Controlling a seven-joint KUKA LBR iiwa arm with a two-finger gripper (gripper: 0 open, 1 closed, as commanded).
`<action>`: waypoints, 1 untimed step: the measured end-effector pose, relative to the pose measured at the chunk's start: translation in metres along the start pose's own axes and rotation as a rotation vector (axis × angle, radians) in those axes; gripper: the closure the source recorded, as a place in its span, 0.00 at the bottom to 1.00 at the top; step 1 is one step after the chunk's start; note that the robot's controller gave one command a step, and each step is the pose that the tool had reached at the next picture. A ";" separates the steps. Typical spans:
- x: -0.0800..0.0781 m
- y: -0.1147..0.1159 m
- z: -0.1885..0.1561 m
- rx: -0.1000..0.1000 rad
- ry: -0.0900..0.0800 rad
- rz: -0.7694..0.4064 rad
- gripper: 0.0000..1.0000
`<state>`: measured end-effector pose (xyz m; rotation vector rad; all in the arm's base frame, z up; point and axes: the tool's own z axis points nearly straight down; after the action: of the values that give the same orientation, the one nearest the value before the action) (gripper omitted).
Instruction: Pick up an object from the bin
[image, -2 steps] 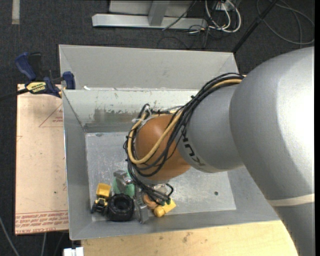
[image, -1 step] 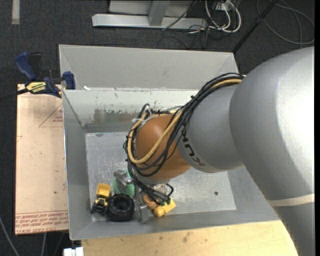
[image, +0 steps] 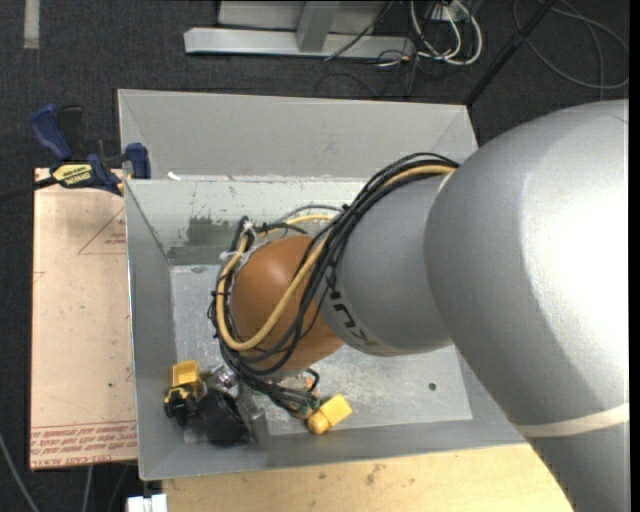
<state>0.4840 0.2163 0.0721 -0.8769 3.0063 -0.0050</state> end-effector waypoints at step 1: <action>0.000 0.000 0.000 0.000 0.000 0.000 1.00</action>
Offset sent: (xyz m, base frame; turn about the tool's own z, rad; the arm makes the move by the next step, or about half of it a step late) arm 0.0213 -0.0051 0.1909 0.0162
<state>0.4840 0.2163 0.0721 -0.8769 3.0063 -0.0046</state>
